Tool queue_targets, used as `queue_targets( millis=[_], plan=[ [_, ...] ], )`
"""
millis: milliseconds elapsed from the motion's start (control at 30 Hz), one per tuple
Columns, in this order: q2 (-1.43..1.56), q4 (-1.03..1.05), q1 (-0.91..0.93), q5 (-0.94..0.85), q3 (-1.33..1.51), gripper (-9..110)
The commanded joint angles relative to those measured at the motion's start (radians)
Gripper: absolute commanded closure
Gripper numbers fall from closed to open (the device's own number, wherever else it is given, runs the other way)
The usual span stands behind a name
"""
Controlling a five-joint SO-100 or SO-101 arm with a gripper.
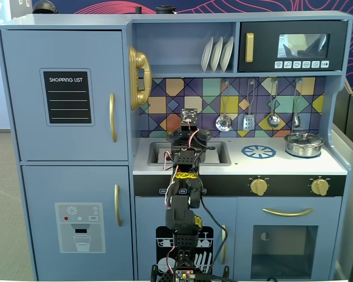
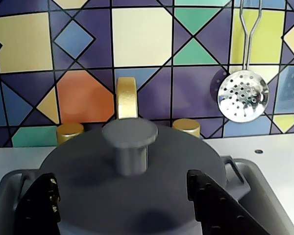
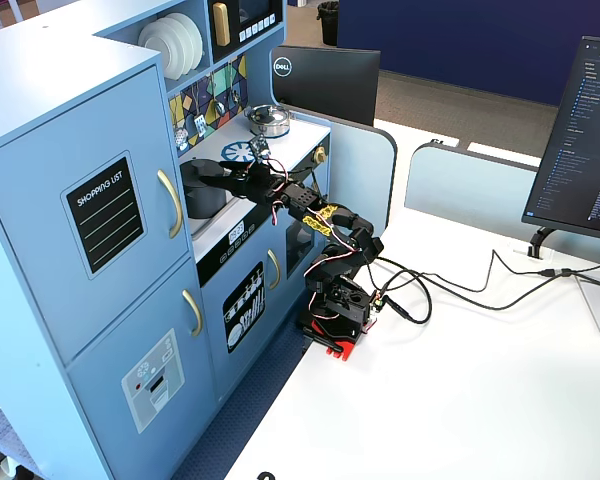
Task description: Take off the lid from the gray recipient and place it on the counter
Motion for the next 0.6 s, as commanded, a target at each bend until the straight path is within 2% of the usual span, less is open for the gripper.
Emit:
queue_targets(
  millis=[0, 567],
  plan=[
    [-0.057, -0.048, -0.015, 0.008, -0.094, 76],
    [-0.304, -0.127, -0.038, 0.000, -0.241, 79]
  ],
)
